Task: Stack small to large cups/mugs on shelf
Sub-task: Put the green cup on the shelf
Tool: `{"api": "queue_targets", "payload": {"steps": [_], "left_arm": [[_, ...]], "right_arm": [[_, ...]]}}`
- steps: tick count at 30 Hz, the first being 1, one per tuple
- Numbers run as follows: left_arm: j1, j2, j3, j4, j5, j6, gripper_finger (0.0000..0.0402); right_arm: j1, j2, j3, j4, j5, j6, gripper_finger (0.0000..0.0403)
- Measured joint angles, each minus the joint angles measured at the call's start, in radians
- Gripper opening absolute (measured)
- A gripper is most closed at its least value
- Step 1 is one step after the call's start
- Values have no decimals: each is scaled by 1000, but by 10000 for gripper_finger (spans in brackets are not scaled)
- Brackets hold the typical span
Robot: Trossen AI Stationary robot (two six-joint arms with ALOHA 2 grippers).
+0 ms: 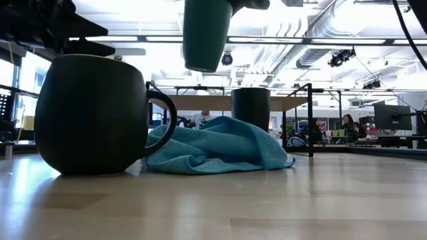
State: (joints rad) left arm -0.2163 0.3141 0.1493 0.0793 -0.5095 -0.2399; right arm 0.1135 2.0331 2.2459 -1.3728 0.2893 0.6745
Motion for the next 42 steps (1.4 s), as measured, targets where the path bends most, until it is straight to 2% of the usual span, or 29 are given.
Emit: {"api": "queue_targets", "payload": {"steps": [8,19,31,42], "left_arm": [[0,0,0,0,0,-8,237],[0,1,0,-4,-1,-27,237],[0,2,0,-7,-1,-27,237],[0,2,0,-7,-1,-28,237]], "right_arm": [[-63,-8,0,-17,0,-13,0],[-183,-113,0,-73,-9,-29,0],[-331,-223,-1,-150,-8,-182,0],[-489,-264,-1,-199,-13,-339,0]]}}
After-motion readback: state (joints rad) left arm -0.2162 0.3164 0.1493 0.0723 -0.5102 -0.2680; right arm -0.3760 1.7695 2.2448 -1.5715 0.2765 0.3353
